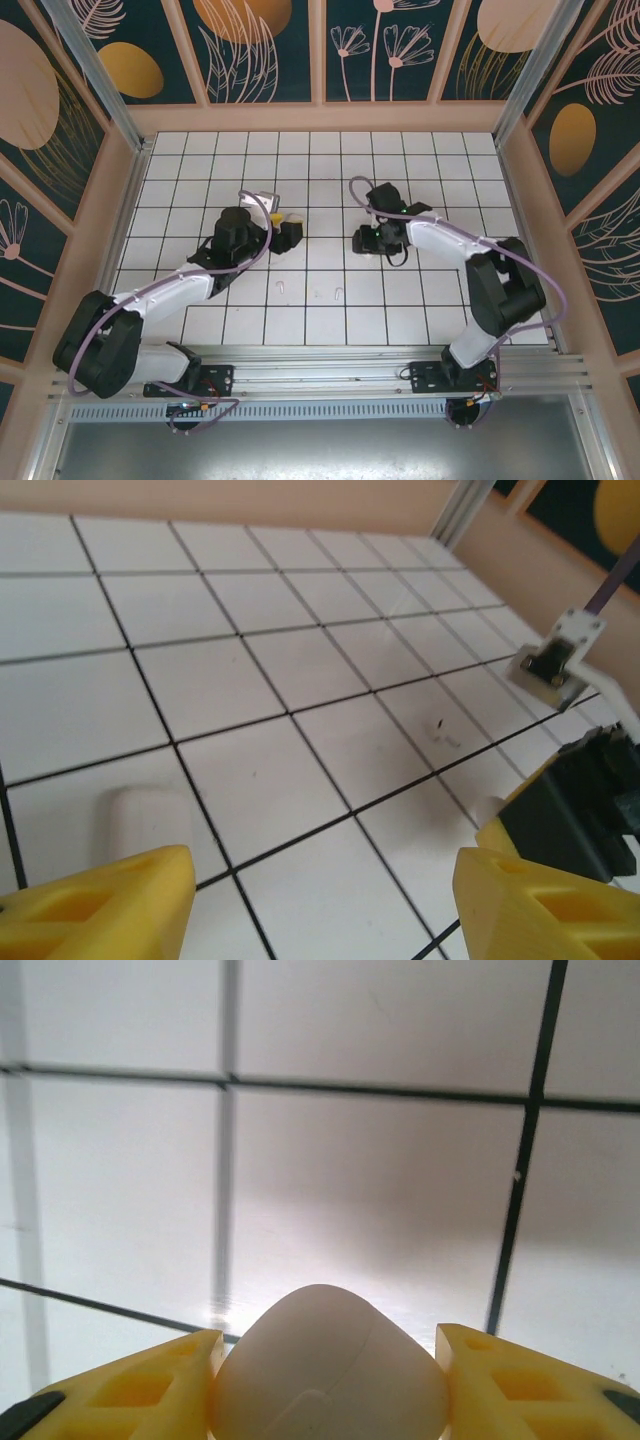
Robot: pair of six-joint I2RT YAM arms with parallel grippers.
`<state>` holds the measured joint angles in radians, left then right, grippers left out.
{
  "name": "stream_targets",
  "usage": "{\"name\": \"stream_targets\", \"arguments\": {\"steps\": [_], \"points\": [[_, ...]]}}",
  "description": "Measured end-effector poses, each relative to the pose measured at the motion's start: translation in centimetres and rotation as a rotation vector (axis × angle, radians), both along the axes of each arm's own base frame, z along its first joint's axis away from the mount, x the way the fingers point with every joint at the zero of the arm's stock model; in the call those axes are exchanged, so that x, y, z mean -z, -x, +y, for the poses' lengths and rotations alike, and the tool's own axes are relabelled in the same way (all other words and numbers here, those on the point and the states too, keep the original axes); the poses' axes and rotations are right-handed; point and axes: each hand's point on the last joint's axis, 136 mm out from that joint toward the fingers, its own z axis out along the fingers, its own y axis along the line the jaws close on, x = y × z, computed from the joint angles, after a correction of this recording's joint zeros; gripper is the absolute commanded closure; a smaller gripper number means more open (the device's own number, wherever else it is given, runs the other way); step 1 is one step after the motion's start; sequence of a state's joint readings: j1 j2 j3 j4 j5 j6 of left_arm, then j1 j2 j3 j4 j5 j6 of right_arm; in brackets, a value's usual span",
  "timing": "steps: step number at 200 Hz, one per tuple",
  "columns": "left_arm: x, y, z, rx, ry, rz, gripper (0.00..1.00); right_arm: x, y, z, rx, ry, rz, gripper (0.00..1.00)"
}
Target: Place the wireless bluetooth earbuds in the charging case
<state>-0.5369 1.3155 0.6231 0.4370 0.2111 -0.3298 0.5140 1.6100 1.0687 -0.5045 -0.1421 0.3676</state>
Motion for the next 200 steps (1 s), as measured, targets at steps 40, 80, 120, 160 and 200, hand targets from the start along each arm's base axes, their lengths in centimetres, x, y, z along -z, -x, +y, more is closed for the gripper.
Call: {"name": "stream_targets", "arguments": {"steps": [40, 80, 120, 160, 200], "points": [[-4.4, 1.3, 0.2, -0.001, 0.089, -0.173, 0.39, -12.4, -1.9, 4.0, 0.046, -0.282, -0.279, 0.52], [-8.4, 2.4, -0.9, 0.019, 0.162, -0.330, 0.38, -19.2, -1.3, 4.5, 0.145, -0.563, -0.407, 0.53], [-8.2, 1.9, -4.1, 0.081, 0.175, -0.336, 0.37, -19.7, -1.1, 4.6, 0.230, -0.680, -0.374, 0.52], [-7.3, 1.3, -6.4, 0.150, 0.196, -0.305, 0.37, -20.6, -1.1, 4.5, 0.260, -0.728, -0.369, 0.51], [-8.4, 1.1, -8.7, 0.232, 0.242, -0.312, 0.35, -20.3, -0.8, 4.5, 0.273, -0.755, -0.351, 0.51]]}}
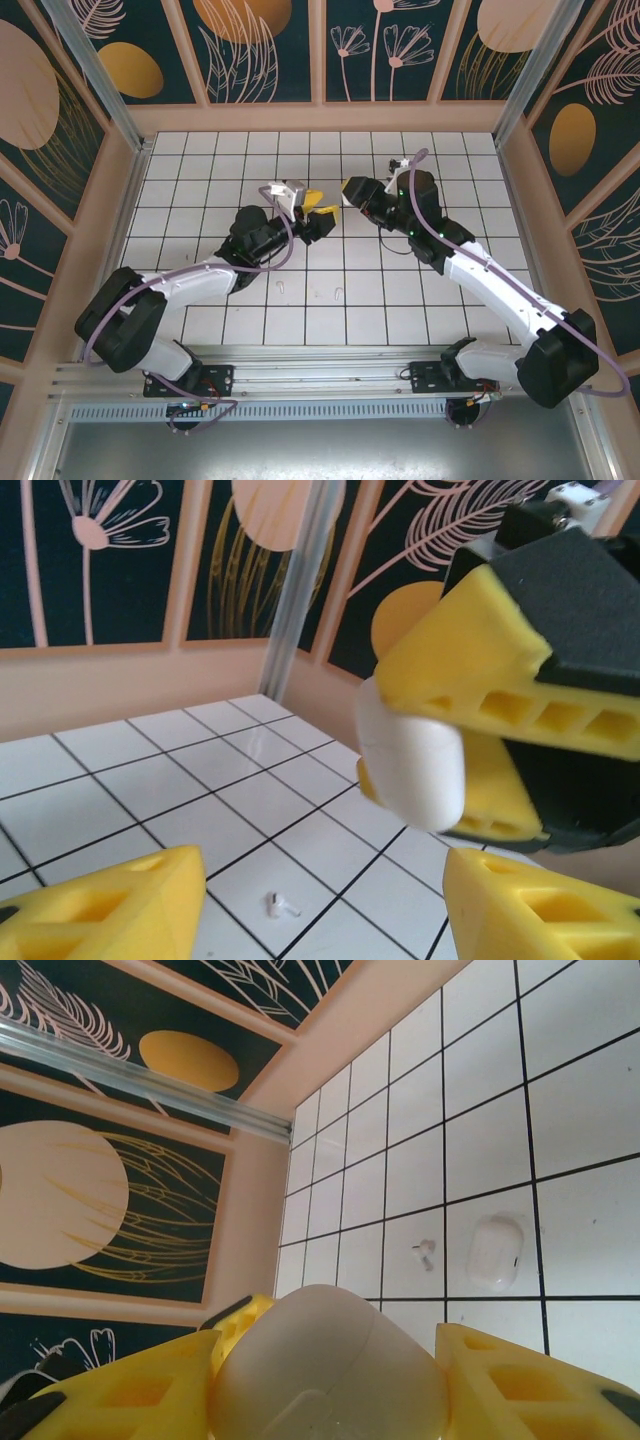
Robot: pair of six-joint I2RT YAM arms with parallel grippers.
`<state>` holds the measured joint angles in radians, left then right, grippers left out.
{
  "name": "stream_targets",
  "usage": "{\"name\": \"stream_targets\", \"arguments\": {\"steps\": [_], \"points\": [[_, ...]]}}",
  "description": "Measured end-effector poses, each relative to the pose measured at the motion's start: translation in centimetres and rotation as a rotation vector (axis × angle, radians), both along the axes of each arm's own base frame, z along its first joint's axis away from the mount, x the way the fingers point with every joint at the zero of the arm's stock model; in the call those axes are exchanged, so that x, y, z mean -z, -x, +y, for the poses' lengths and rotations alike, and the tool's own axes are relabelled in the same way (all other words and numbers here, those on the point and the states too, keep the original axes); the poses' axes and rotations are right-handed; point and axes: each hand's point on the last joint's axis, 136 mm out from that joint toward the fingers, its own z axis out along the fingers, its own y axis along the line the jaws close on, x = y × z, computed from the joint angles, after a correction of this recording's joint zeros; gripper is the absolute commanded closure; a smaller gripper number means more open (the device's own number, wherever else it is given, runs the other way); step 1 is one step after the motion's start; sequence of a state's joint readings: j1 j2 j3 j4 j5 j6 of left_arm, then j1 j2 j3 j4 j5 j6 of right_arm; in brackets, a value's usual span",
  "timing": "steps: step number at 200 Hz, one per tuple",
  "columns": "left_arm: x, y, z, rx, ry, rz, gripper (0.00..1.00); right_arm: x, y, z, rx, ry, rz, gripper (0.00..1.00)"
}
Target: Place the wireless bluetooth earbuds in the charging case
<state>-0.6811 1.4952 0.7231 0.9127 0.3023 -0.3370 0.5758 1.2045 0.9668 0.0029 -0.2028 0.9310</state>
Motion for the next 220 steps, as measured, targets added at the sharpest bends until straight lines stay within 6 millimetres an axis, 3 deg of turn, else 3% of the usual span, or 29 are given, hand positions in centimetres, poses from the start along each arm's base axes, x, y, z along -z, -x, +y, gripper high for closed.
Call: {"name": "stream_targets", "arguments": {"steps": [73, 167, 220], "points": [[1.2, 0.1, -1.4, 0.045, -0.001, 0.024, 0.38, 0.4, 0.2, 0.2, -0.006, -0.043, 0.034, 0.50], [-0.2, 0.8, -2.9, 0.090, 0.028, -0.014, 0.47, 0.5, 0.4, 0.1, -0.013, -0.079, 0.047, 0.50], [-1.6, 0.1, -4.4, 0.115, 0.060, -0.016, 0.70, 0.2, 0.5, -0.2, -0.003, -0.098, 0.048, 0.50]]}}
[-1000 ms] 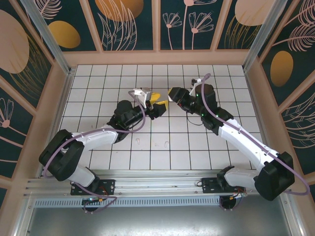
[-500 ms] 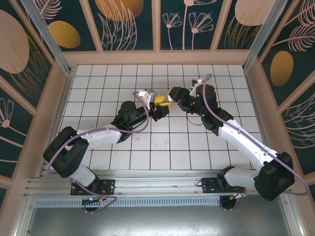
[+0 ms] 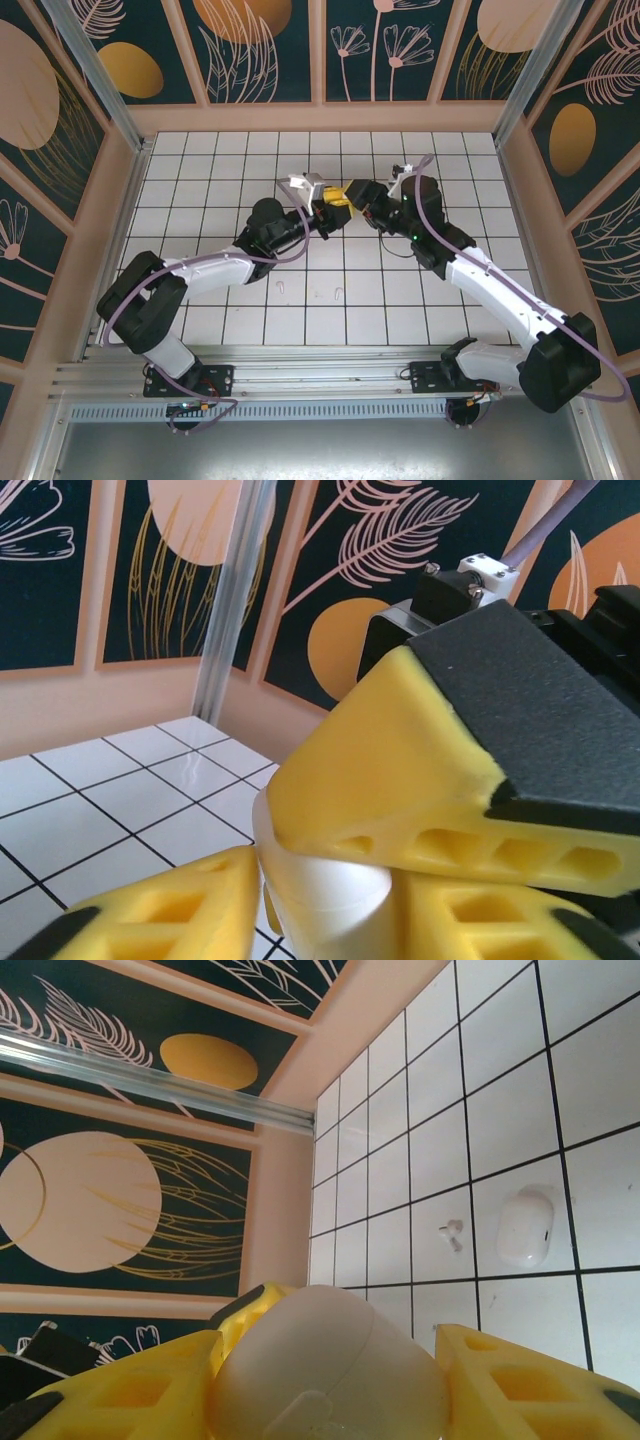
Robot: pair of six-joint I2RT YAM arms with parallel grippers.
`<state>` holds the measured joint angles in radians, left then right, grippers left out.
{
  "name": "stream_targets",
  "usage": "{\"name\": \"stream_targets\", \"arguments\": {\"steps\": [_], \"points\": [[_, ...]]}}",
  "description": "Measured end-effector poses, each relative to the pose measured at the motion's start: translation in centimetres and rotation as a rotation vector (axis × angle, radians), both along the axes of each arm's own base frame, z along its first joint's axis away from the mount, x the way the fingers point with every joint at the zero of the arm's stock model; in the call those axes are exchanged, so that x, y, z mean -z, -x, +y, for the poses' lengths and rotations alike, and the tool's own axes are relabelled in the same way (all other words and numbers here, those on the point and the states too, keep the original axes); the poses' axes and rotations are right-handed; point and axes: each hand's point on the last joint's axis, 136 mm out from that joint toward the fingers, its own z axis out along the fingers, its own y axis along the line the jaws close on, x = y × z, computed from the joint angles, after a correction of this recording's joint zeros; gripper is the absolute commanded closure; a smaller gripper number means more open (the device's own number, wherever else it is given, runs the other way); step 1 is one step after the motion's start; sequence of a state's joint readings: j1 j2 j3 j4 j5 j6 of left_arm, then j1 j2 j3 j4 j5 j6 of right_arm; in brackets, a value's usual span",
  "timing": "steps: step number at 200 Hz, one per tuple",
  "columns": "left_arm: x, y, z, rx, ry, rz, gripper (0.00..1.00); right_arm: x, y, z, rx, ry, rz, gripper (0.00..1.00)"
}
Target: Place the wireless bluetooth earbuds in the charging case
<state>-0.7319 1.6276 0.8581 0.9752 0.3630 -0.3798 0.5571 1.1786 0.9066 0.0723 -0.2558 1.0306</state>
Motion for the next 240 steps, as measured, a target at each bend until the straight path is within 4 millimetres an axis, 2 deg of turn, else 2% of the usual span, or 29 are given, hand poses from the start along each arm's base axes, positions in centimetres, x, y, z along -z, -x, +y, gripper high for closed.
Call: {"name": "stream_targets", "arguments": {"steps": [30, 54, 75, 92, 105, 121, 139, 162, 214, 240], "points": [[0.0, -0.1, -0.2, 0.009, 0.007, 0.011, 0.82, -0.2, -0.2, -0.4, 0.016, -0.001, -0.004, 0.47], [-0.2, 0.1, -0.4, 0.020, 0.012, 0.015, 0.91, -0.3, 0.0, -0.6, 0.018, 0.002, -0.007, 0.34], [0.1, 0.3, -0.5, 0.039, 0.005, 0.026, 0.94, -0.8, 0.5, -0.9, 0.007, 0.016, -0.031, 0.22], [0.2, 0.5, -0.8, 0.068, -0.011, 0.039, 0.95, -1.2, 0.6, -1.9, -0.003, 0.044, -0.049, 0.18], [0.3, 0.6, -0.5, 0.095, -0.024, 0.057, 0.95, -2.2, 0.1, -3.5, 0.007, 0.073, -0.073, 0.18], [-0.1, 0.5, 0.5, 0.130, -0.024, 0.080, 0.95, -4.4, -0.4, -5.4, 0.003, 0.110, -0.143, 0.18], [-1.4, 0.4, 1.6, 0.176, -0.016, 0.090, 0.95, -7.0, 0.1, -6.0, -0.046, 0.140, -0.232, 0.20], [-3.1, 0.9, 2.7, 0.241, 0.001, 0.098, 0.95, -8.7, 1.7, -4.9, -0.179, 0.172, -0.340, 0.26], [-6.7, 4.3, 3.1, 0.412, 0.057, 0.096, 0.95, -7.7, 4.9, -1.4, -0.419, 0.145, -0.440, 0.37], [-7.5, 5.2, 3.2, 0.465, 0.081, 0.111, 0.96, -8.0, 6.6, 0.6, -0.514, 0.122, -0.491, 0.47]]}}
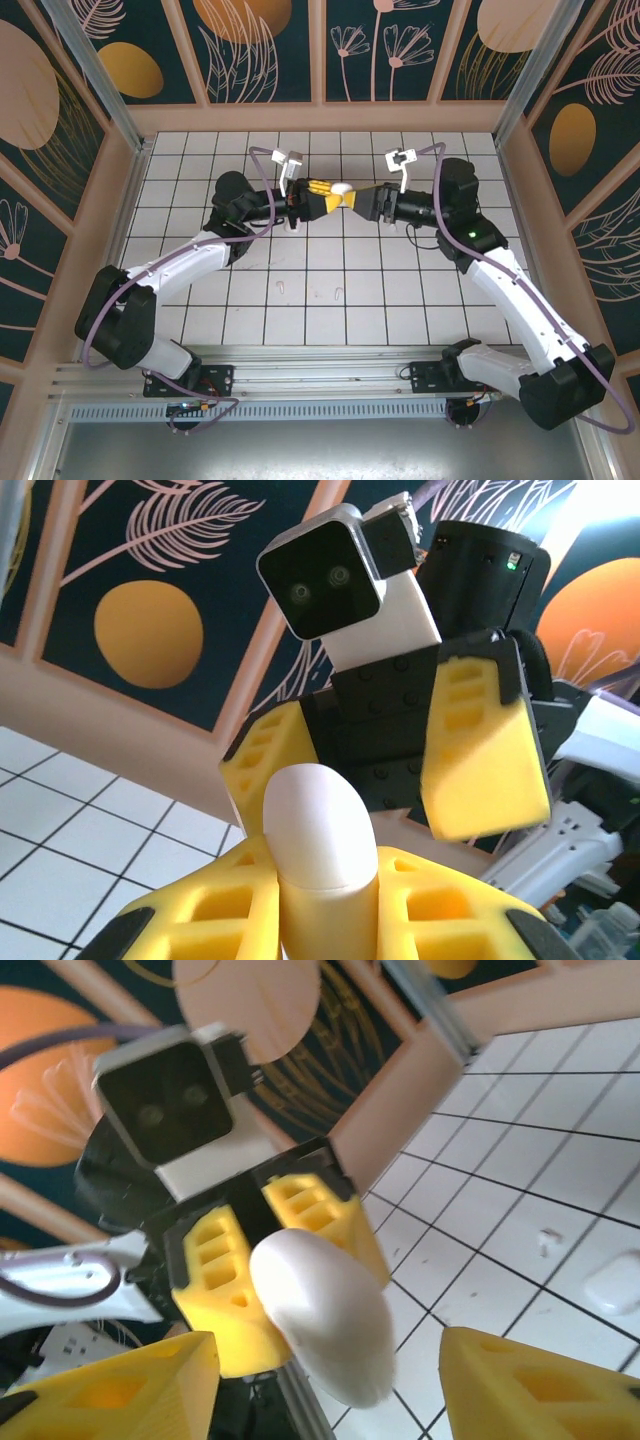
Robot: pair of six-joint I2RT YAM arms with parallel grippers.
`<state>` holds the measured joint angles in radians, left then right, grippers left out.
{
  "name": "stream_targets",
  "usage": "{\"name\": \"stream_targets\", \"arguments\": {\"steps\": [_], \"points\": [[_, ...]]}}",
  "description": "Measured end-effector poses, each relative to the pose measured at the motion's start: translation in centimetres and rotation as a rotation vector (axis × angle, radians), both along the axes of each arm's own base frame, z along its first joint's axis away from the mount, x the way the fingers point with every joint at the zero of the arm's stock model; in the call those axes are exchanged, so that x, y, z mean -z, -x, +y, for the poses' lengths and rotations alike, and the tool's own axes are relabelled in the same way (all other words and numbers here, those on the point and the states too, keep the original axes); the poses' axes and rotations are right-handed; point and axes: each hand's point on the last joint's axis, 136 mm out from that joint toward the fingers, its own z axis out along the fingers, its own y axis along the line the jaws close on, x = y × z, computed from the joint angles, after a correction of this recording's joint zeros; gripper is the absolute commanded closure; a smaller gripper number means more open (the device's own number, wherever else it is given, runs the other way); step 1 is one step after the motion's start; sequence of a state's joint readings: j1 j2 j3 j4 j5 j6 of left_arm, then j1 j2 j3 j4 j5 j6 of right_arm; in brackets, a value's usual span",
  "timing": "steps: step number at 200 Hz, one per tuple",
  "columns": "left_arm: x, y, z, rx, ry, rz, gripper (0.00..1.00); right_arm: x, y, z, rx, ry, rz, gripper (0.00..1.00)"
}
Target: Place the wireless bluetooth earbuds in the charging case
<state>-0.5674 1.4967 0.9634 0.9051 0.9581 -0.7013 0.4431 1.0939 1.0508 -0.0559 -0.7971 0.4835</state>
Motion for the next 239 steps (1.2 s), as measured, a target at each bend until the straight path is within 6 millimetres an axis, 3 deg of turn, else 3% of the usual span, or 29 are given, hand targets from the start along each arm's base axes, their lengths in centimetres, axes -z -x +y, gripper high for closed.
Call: {"name": "stream_targets", "arguments": {"steps": [42, 93, 185, 239], "points": [[-0.9, 0.9, 0.2, 0.045, 0.026, 0.013, 0.96, -0.7, 0.6, 0.6, -0.036, -0.012, -0.059, 0.64], [-1.0, 1.2, 0.2, 0.064, 0.025, 0.017, 0.94, -0.8, 0.7, 0.6, -0.045, -0.013, -0.075, 0.72], [-1.3, 1.5, 0.4, 0.079, 0.025, 0.042, 0.47, -0.7, 1.5, 1.0, -0.091, -0.060, -0.128, 0.82], [-1.2, 0.4, 0.5, -0.002, -0.008, 0.051, 0.36, -0.9, 1.6, 0.8, -0.081, -0.077, -0.148, 0.84]]}}
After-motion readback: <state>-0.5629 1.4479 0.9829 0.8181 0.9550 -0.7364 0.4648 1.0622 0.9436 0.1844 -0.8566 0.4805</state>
